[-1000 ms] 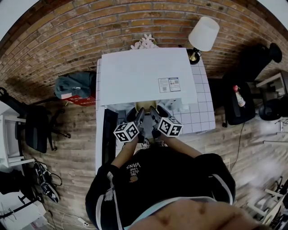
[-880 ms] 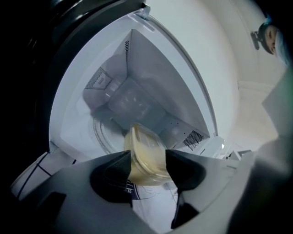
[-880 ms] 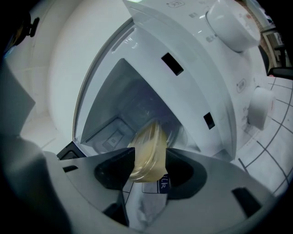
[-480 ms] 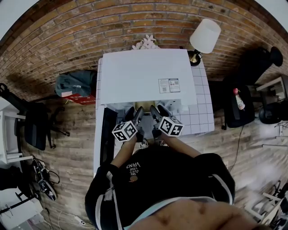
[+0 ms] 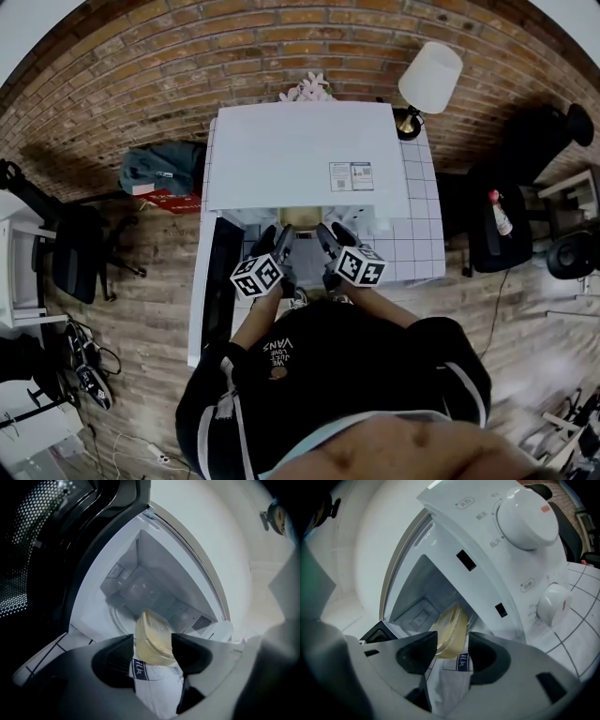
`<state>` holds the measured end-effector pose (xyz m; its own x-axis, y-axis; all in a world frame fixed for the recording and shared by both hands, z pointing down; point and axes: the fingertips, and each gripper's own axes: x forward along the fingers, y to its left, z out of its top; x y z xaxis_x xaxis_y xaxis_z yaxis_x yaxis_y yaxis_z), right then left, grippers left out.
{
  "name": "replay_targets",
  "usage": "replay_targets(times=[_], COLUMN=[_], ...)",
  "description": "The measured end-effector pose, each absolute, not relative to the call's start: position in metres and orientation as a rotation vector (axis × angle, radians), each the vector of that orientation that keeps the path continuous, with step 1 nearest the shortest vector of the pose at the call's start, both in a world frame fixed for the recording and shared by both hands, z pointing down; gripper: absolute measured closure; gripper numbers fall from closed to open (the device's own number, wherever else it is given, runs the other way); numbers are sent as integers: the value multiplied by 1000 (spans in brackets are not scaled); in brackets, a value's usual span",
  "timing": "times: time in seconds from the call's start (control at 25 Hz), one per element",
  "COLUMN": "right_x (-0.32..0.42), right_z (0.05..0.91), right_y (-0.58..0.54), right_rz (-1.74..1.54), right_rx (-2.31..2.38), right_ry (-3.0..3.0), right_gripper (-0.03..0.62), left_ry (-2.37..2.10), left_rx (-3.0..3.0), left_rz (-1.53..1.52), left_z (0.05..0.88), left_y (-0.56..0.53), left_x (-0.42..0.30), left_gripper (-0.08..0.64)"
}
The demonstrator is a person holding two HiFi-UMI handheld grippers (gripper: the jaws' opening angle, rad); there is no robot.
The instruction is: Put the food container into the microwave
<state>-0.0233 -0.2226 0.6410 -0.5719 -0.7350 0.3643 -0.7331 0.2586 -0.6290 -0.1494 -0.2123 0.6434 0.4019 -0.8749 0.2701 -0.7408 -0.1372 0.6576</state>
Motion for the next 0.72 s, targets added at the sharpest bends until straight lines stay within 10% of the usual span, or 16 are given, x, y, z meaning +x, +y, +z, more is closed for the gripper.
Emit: replay_targets(times=[0.72], right_x=[-40], right_z=[656], right_y=[-197], right_rz=[-1294], right_rx=[-1400], right_ry=[2672], right_gripper=[535], left_ry=[-1314], left_rx=[1996], left_rz=[-114], left_z=[652], left_y=[-177], left_x=[-132], left_gripper=[518])
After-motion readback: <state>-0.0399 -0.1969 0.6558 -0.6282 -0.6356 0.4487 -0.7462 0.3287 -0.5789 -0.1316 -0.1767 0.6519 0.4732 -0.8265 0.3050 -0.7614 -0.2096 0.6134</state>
